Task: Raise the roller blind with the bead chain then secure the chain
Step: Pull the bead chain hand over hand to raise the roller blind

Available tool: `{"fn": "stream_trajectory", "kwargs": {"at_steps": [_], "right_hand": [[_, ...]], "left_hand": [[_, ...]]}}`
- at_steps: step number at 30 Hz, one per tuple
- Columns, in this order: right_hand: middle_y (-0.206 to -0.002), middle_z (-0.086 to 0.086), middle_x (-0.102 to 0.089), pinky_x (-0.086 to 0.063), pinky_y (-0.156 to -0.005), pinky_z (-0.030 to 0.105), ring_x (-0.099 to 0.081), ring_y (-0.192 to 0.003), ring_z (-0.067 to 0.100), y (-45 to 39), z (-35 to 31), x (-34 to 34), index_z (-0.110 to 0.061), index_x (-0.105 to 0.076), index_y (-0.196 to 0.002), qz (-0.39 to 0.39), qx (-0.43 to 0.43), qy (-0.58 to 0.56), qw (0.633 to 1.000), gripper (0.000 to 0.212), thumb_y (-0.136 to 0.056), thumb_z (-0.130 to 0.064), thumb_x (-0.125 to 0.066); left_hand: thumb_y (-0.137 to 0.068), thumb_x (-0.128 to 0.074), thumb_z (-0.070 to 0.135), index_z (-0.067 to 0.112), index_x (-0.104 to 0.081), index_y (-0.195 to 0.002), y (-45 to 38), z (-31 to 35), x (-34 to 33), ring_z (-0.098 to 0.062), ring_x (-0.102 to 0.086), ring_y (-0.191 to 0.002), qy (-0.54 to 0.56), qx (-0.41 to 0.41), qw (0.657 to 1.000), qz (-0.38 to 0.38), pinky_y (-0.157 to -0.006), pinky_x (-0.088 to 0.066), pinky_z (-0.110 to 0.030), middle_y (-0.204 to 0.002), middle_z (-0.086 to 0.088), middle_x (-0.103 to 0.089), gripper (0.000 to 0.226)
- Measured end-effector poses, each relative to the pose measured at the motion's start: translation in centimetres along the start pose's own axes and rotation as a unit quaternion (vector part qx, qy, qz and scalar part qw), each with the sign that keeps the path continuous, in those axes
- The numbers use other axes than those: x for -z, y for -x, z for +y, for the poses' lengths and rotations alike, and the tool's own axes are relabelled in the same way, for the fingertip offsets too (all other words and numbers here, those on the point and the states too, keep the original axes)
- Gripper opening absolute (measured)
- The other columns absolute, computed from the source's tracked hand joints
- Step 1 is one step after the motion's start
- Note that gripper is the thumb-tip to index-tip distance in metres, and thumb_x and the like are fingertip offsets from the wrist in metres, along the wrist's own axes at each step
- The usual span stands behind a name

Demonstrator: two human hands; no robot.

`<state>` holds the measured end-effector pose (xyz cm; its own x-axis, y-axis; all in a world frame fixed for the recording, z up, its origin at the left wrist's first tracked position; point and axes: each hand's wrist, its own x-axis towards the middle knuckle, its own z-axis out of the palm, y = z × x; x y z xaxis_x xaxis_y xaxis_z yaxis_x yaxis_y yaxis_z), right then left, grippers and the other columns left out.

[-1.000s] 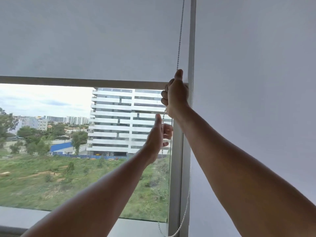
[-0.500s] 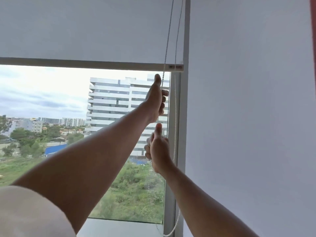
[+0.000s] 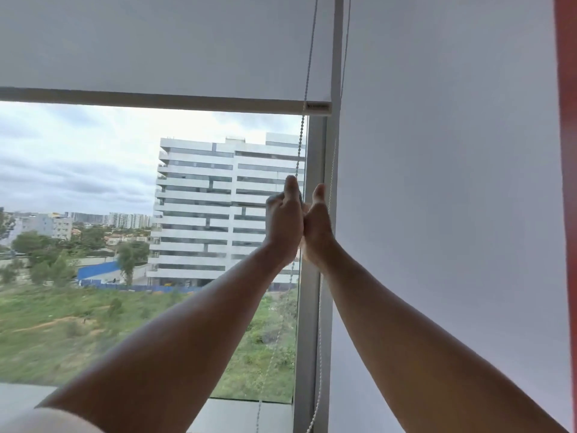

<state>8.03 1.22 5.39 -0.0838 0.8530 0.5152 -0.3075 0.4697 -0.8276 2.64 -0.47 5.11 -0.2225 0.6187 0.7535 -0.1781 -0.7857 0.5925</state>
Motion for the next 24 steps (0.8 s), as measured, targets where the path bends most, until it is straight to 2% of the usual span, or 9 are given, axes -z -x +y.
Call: {"fn": "stream_trajectory", "kwargs": {"at_steps": [2,5,7,9,13,16,19,22,24], "right_hand": [[-0.057,0.002,-0.061,-0.045,-0.063,0.029,-0.058,-0.061,0.017,-0.6,-1.8,0.0,-0.015,-0.063,-0.064,0.029,-0.011,0.032,0.999,0.078,-0.095,-0.07,-0.017],[-0.079,0.006,-0.066,-0.045,-0.073,0.035,-0.056,-0.071,0.021,-1.4,-4.8,-1.1,-0.008,-0.066,-0.083,0.049,0.001,0.063,0.997,0.076,-0.098,-0.065,-0.017],[-0.073,0.005,-0.063,-0.042,-0.061,0.028,-0.052,-0.062,0.018,-1.5,-6.8,-2.3,-0.008,-0.064,-0.082,0.048,0.008,0.043,0.998,0.074,-0.1,-0.061,-0.017],[-0.054,0.0,-0.045,-0.027,-0.047,0.02,-0.035,-0.043,0.012,-1.6,-7.7,-3.0,-0.014,-0.054,-0.067,0.073,0.001,0.024,0.997,0.064,-0.101,-0.057,-0.02],[-0.052,-0.005,-0.022,-0.015,-0.039,0.017,-0.019,-0.035,0.008,-1.9,-6.5,-3.2,-0.029,-0.037,-0.067,0.122,0.053,0.014,0.991,0.043,-0.101,-0.053,-0.029],[-0.048,-0.005,-0.023,-0.017,-0.035,0.015,-0.021,-0.031,0.007,-1.3,-6.5,-3.2,-0.027,-0.038,-0.063,0.122,0.107,0.009,0.987,0.046,-0.102,-0.05,-0.035],[-0.047,-0.003,-0.022,-0.015,-0.039,0.019,-0.019,-0.034,0.01,-0.6,-6.4,-3.0,-0.022,-0.03,-0.055,0.123,0.141,0.004,0.982,0.055,-0.102,-0.05,-0.036],[-0.048,-0.001,-0.026,-0.02,-0.041,0.022,-0.025,-0.036,0.011,0.3,-4.9,-2.5,-0.02,-0.036,-0.056,0.139,0.132,0.039,0.981,0.056,-0.101,-0.054,-0.036],[-0.045,-0.001,-0.035,-0.028,-0.042,0.022,-0.035,-0.038,0.011,1.2,-2.9,-2.2,-0.017,-0.044,-0.056,0.143,0.139,0.06,0.978,0.058,-0.102,-0.051,-0.036]], "left_hand": [[-0.108,-0.038,0.033,0.017,-0.052,-0.058,1.4,-1.5,0.5,-0.004,-0.036,-0.033,0.027,0.027,0.999,-0.026,-0.04,-0.031,-0.017,-0.037,0.011,-0.041,0.054],[-0.108,-0.038,0.037,0.022,-0.036,-0.052,2.8,-3.3,0.8,-0.004,-0.024,-0.03,0.05,0.064,0.996,-0.042,-0.035,-0.02,-0.013,-0.038,0.012,-0.03,0.057],[-0.108,-0.038,0.038,0.024,-0.029,-0.05,3.7,-4.4,0.9,-0.006,-0.018,-0.032,0.041,0.078,0.995,-0.046,-0.036,-0.016,-0.013,-0.041,0.009,-0.024,0.06],[-0.108,-0.038,0.039,0.024,-0.026,-0.054,4.3,-5.1,1.3,-0.008,-0.015,-0.034,0.04,0.087,0.994,-0.06,-0.037,-0.014,-0.013,-0.046,0.006,-0.019,0.057],[-0.108,-0.035,0.039,0.024,-0.025,-0.057,4.0,-4.7,1.7,-0.008,-0.015,-0.039,0.013,0.118,0.986,-0.113,-0.039,-0.013,-0.02,-0.048,0.007,-0.021,0.054],[-0.106,-0.03,0.046,0.023,-0.028,-0.055,3.0,-4.0,2.1,-0.01,-0.02,-0.041,-0.031,0.154,0.979,-0.13,-0.045,-0.017,-0.027,-0.049,0.005,-0.026,0.056],[-0.098,-0.024,0.068,0.019,-0.046,-0.056,1.5,-3.0,2.7,-0.012,-0.04,-0.051,-0.051,0.222,0.963,-0.142,-0.056,-0.033,-0.029,-0.054,0.002,-0.044,0.068],[-0.097,-0.019,0.071,0.016,-0.067,-0.084,-0.7,-1.2,2.5,-0.019,-0.061,-0.083,-0.061,0.228,0.964,-0.124,-0.08,-0.045,-0.035,-0.079,-0.003,-0.068,0.074],[-0.1,-0.019,0.065,0.016,-0.067,-0.094,-1.7,0.6,2.0,-0.021,-0.064,-0.09,-0.066,0.209,0.967,-0.133,-0.083,-0.047,-0.036,-0.086,-0.003,-0.07,0.069]]}}
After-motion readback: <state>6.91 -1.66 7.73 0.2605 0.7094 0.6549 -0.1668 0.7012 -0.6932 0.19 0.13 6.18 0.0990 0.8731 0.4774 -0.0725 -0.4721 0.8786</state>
